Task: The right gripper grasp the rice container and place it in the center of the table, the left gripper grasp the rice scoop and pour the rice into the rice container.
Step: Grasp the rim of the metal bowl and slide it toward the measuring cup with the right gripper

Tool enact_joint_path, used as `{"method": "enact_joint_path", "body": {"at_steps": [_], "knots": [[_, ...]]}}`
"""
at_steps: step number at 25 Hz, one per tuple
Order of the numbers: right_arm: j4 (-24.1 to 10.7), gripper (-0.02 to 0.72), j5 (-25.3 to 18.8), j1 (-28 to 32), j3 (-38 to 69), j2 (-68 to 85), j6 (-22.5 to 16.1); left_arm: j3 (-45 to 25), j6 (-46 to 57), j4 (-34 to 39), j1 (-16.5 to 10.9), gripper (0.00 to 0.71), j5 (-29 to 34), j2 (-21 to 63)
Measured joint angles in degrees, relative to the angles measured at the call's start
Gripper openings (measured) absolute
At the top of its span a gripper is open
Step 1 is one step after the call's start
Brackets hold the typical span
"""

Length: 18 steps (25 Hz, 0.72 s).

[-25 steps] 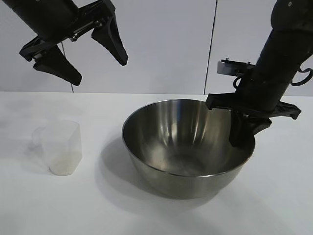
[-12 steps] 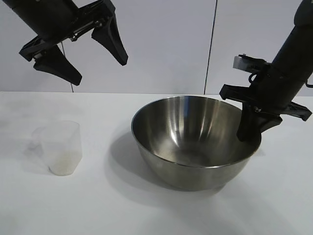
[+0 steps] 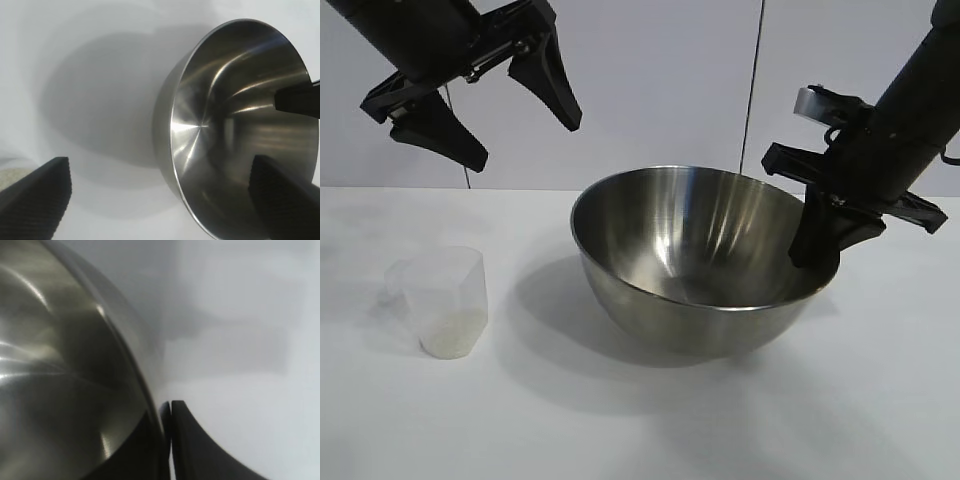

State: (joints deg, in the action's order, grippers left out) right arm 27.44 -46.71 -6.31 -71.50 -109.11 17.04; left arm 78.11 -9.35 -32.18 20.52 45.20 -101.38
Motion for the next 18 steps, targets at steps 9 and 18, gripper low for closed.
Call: {"method": "enact_joint_path", "body": {"at_steps": [9,18], "knots": [[-1.3,0.011,3.0,-6.6,0.0,0.0,-1.2,0.0,0.0,0.0,0.0,0.694,0.0,0.0],[-3.4,0.011,3.6,-7.8,0.0,-2.4,-2.4,0.0,0.0,0.0,0.0,0.694,0.0,0.0]]}}
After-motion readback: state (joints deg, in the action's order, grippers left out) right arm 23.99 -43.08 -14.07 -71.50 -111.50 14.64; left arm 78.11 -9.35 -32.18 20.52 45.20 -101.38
